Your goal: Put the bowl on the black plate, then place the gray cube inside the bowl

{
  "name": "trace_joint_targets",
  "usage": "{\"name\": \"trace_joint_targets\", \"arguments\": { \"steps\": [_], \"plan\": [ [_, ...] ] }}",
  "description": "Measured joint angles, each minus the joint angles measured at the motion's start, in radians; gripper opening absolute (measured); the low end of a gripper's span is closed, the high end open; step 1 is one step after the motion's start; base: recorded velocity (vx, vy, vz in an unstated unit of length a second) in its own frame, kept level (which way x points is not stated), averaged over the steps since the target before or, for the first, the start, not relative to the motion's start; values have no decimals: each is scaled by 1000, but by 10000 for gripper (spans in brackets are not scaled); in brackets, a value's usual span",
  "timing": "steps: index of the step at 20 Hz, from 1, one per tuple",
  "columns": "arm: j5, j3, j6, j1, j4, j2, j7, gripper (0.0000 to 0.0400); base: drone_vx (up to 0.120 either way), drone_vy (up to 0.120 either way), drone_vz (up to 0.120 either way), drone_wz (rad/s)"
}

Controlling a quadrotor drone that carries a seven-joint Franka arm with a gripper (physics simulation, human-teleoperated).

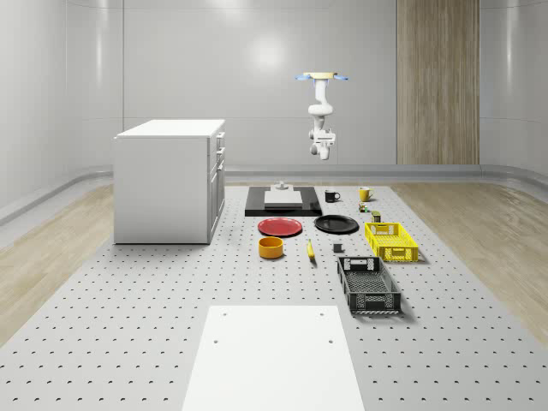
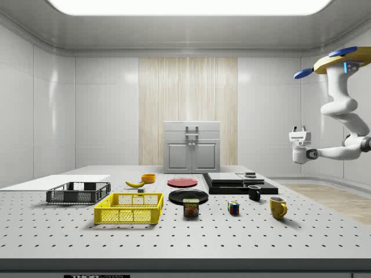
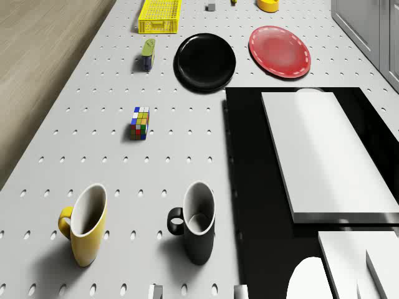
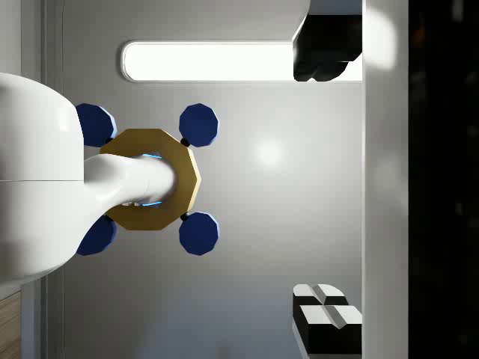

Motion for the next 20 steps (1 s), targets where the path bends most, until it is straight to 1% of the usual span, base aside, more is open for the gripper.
{"name": "trace_joint_targets", "arguments": {
  "steps": [2, 5, 7, 10, 15, 20],
  "plan": [
    [0, 1, -37, -1, 42, 3, -1, 400, 0, 0, 0, 0],
    [1, 1, -84, -2, 106, 19, -1, 400, 0, 0, 0, 0],
    [1, 2, -111, -3, 149, 33, -2, 400, 40, -100, 0, 0],
    [2, 2, -145, -4, 206, 53, -2, 400, 120, -120, 0, 0],
    [2, 3, -178, -5, 266, 76, -2, 400, 120, -120, 0, 0],
    [2, 3, -189, -6, 289, 84, -3, 400, 120, -120, 0, 0]
  ]
}}
